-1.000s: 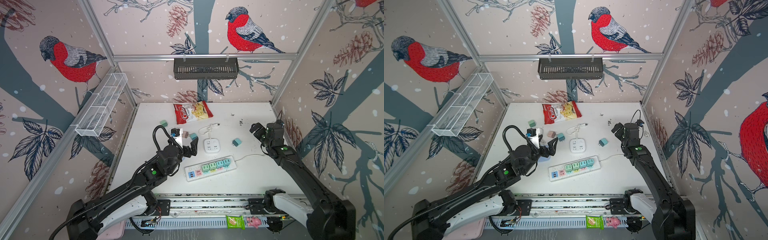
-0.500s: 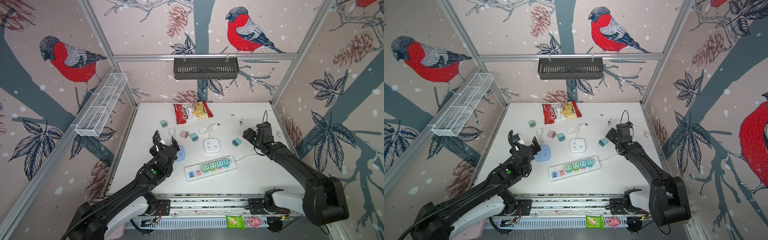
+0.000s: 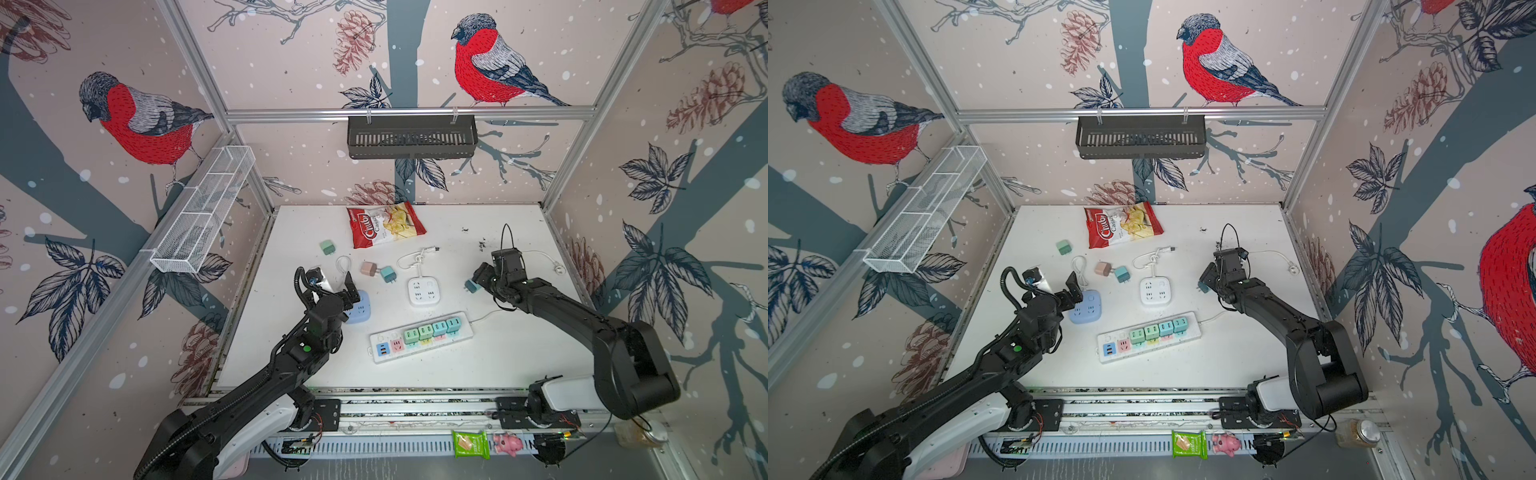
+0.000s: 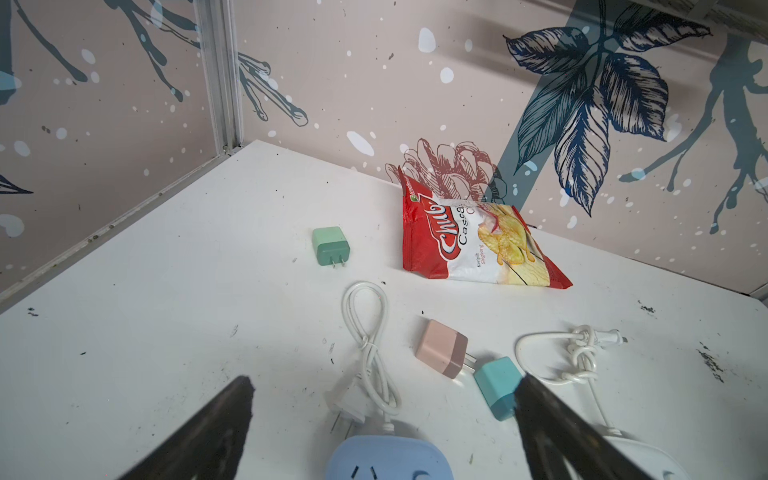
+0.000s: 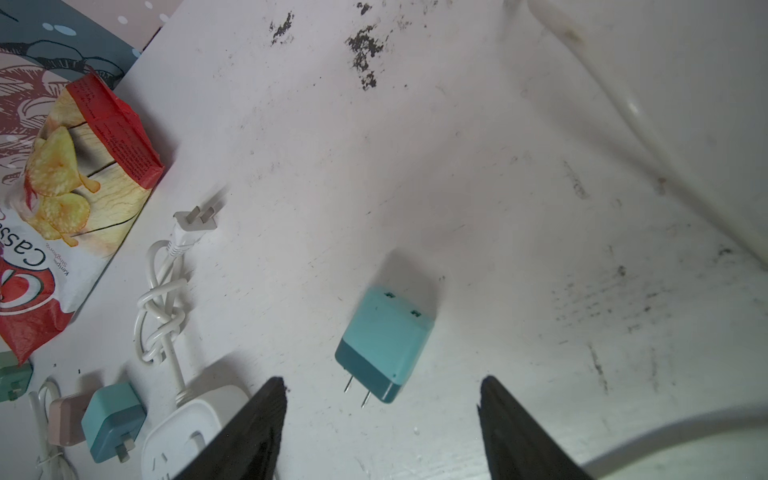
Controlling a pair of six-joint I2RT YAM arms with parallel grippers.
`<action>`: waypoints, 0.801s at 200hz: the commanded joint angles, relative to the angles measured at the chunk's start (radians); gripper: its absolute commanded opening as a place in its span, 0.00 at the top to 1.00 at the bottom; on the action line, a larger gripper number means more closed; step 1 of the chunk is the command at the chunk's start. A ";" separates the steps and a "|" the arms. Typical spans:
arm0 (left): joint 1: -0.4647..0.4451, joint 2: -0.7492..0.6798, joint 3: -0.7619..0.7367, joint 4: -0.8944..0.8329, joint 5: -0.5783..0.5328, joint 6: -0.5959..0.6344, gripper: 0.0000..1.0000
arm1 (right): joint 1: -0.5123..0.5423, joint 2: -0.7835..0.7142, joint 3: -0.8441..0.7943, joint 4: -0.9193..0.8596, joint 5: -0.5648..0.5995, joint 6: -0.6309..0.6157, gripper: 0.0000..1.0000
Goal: Insert the plug
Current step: 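Lower the right gripper onto the loose teal adapter and close on it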
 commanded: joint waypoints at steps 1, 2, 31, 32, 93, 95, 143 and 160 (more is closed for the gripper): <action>0.003 0.031 0.022 0.046 0.016 -0.003 0.02 | 0.019 0.019 0.015 0.004 0.019 0.005 0.27; 0.004 0.032 0.023 0.045 0.017 -0.003 0.02 | 0.020 0.020 0.015 0.003 0.020 0.005 0.27; 0.003 0.059 0.042 0.011 0.010 -0.008 0.02 | 0.057 0.066 0.033 0.008 0.047 0.008 0.27; 0.004 0.059 0.042 0.012 0.010 -0.008 0.02 | 0.059 0.068 0.034 0.007 0.046 0.008 0.27; 0.003 0.015 0.022 0.018 0.001 -0.010 0.02 | 0.080 0.193 0.108 -0.032 0.055 -0.002 0.32; 0.003 0.014 0.023 0.016 0.000 -0.010 0.02 | 0.080 0.198 0.112 -0.032 0.054 -0.004 0.32; 0.003 0.014 0.024 0.016 -0.001 -0.012 0.02 | 0.097 0.285 0.161 -0.064 0.062 0.000 0.34; 0.003 0.016 0.026 0.009 -0.004 -0.013 0.02 | 0.098 0.306 0.172 -0.069 0.067 0.001 0.34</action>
